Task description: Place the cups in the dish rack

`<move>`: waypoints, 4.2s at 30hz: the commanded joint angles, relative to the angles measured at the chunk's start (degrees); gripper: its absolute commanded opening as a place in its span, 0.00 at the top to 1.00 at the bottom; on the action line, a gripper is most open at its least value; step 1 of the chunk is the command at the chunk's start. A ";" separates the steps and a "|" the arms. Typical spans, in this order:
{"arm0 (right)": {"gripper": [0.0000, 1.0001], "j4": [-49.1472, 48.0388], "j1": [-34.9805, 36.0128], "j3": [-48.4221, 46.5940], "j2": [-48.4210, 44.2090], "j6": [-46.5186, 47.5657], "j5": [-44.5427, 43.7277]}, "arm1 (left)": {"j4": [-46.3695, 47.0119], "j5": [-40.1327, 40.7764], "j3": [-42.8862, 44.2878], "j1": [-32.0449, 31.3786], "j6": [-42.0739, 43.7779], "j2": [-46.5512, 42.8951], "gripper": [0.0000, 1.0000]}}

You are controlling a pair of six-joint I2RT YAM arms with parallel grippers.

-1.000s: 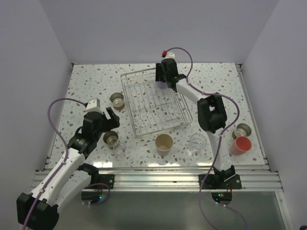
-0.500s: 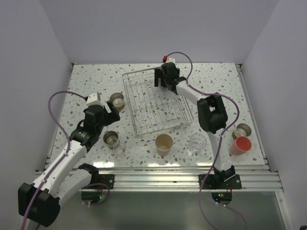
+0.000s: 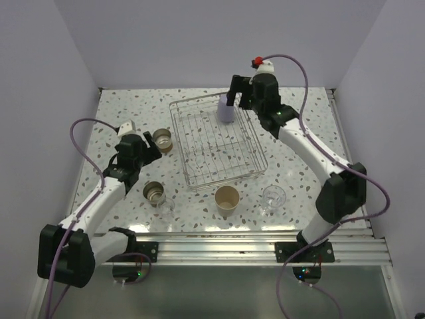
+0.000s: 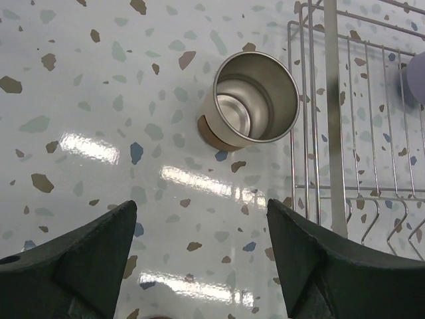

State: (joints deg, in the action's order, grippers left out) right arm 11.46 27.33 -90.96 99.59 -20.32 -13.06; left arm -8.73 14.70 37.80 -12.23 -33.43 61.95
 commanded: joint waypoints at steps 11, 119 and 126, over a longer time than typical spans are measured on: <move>0.02 -4.96 3.25 23.71 -25.67 -4.91 7.08 | 15.67 1.47 6.58 1.15 0.21 13.10 0.24; 1.00 -69.69 13.46 30.76 -9.23 -48.95 30.72 | 42.90 -34.49 -15.41 8.54 -7.99 -25.20 0.21; 1.00 -29.62 9.75 18.65 -14.87 -21.56 18.63 | 10.70 -20.96 -5.03 8.54 3.70 -30.49 0.18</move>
State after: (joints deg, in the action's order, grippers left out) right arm -39.83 36.69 -64.51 88.27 -59.40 13.76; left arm 21.28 -14.96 27.33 -3.81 -38.63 33.23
